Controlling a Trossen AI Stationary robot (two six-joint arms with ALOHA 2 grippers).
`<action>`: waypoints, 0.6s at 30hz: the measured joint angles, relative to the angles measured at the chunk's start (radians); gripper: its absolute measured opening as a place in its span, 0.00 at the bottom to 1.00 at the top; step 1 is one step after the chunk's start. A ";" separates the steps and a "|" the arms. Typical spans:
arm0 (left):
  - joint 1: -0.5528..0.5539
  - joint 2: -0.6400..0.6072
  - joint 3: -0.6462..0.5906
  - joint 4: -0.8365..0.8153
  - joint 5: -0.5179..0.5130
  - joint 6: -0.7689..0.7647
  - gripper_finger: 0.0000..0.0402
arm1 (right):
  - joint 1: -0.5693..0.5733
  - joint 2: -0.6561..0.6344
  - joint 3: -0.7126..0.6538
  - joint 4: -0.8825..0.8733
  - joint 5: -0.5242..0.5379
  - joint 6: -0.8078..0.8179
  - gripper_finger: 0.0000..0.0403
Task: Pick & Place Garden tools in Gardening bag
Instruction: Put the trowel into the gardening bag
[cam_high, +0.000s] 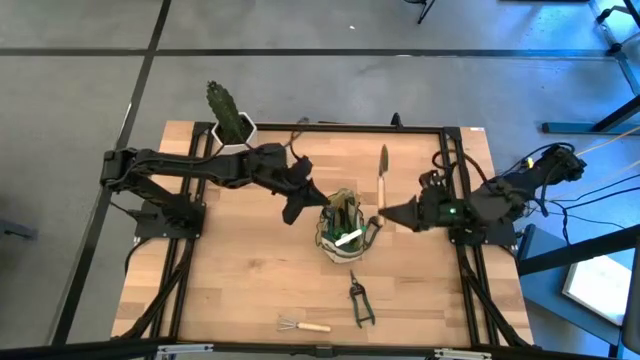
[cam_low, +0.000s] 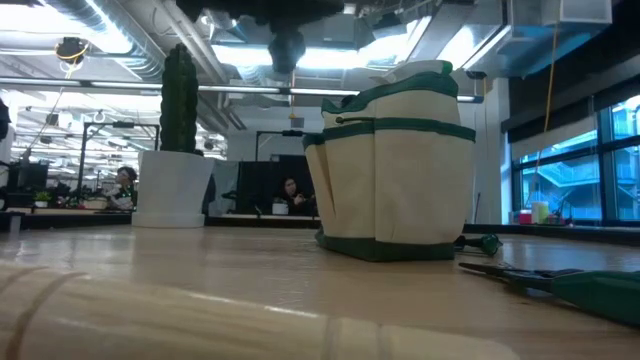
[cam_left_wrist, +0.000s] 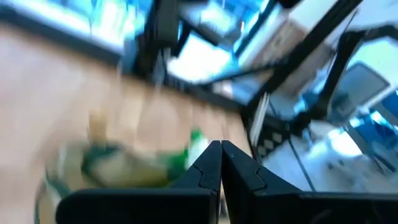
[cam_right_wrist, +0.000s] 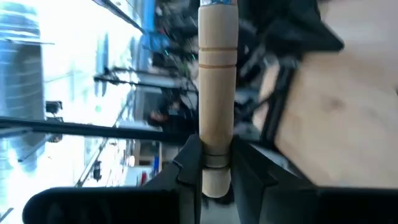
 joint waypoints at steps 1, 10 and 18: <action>-0.008 -0.013 0.000 0.028 -0.023 0.012 0.01 | -0.006 0.004 0.000 0.020 0.013 -0.024 0.14; -0.017 -0.104 0.000 0.131 -0.037 -0.200 0.01 | -0.066 0.037 -0.001 0.141 0.063 -0.263 0.14; 0.020 -0.097 -0.001 0.220 0.156 -0.476 0.02 | -0.103 0.047 -0.001 0.181 0.051 -0.454 0.15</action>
